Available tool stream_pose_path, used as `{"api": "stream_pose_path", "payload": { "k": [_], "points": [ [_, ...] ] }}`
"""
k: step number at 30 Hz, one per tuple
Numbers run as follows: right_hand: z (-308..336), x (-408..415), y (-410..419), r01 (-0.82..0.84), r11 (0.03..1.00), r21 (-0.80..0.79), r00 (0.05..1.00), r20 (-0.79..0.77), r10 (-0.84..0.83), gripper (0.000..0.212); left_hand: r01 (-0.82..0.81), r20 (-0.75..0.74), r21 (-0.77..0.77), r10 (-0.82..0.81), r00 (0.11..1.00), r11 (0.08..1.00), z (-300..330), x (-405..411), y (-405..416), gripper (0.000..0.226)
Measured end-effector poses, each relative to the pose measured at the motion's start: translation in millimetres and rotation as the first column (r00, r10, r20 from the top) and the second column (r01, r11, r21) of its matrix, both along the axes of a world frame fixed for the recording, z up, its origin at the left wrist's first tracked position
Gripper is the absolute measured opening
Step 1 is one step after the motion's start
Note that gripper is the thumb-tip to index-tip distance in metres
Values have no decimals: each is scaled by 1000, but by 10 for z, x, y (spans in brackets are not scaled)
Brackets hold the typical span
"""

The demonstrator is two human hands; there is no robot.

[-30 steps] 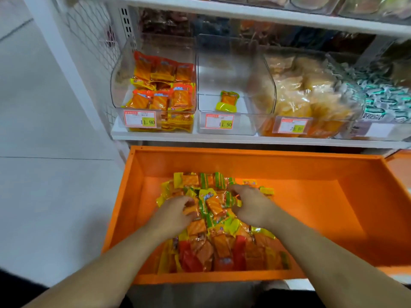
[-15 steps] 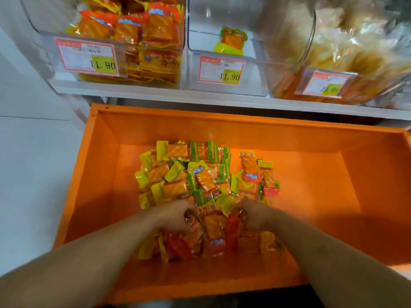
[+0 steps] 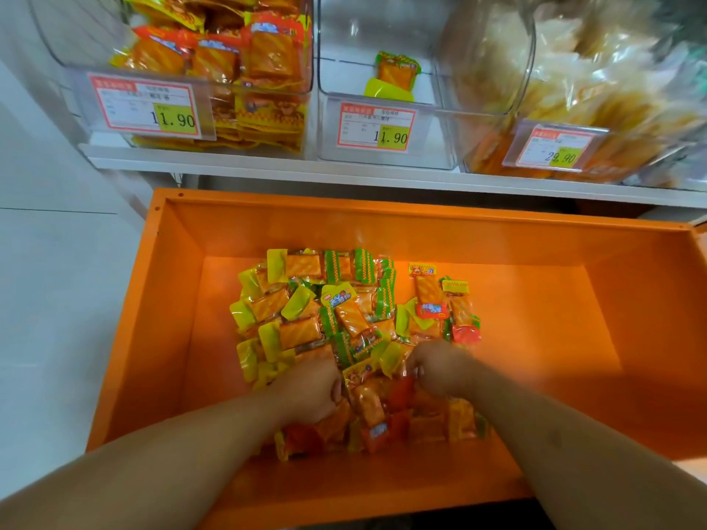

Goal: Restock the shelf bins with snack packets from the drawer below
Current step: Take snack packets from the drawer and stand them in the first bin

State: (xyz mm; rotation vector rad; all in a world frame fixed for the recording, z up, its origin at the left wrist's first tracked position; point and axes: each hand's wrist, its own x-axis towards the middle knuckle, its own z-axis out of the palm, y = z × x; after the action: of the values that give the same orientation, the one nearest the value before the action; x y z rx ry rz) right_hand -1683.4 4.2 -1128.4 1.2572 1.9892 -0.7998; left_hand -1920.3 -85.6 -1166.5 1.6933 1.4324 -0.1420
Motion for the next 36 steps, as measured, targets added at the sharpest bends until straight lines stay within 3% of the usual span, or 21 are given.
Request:
{"api": "stream_pose_path", "payload": {
  "k": [7, 11, 16, 19, 21, 25, 30, 36],
  "points": [
    [555, -204, 308, 333, 942, 34, 912, -264, -312, 13, -295, 28, -42, 296, 955, 955, 294, -333, 153, 14],
    [1209, -471, 323, 450, 890, -75, 776, -461, -431, 27, -485, 89, -27, 485, 870, 874, 800, -575, 340, 15],
    [2126, -687, 160, 537, 826, -171, 524, -699, -486, 32, -668, 335, 14, 626, 704, 744, 1945, -837, 331, 9],
    [2579, -749, -26, 521, 821, -232, 375, -802, -465, 37, -700, 467, -1, 619, 631, 715, 2598, -917, 166, 3],
    [2770, -779, -158, 524, 812, -256, 289, -844, -453, 35, -720, 530, -104, 651, 544, 686, 2876, -914, 24, 10],
    [2838, -894, -330, 534, 823, -195, 279, -878, -389, 13, -720, 637, -196, 644, 423, 666, 3096, -813, -170, 26],
    [2786, -1022, -352, 515, 831, -208, 288, -872, -396, 16, -705, 648, -87, 578, 496, 704, 3131, -787, -197, 43],
    [2730, -1016, -251, 583, 759, -290, 197, -856, -478, 15, -542, 720, -185, 488, 493, 820, 3143, -788, -82, 61]
  ]
}}
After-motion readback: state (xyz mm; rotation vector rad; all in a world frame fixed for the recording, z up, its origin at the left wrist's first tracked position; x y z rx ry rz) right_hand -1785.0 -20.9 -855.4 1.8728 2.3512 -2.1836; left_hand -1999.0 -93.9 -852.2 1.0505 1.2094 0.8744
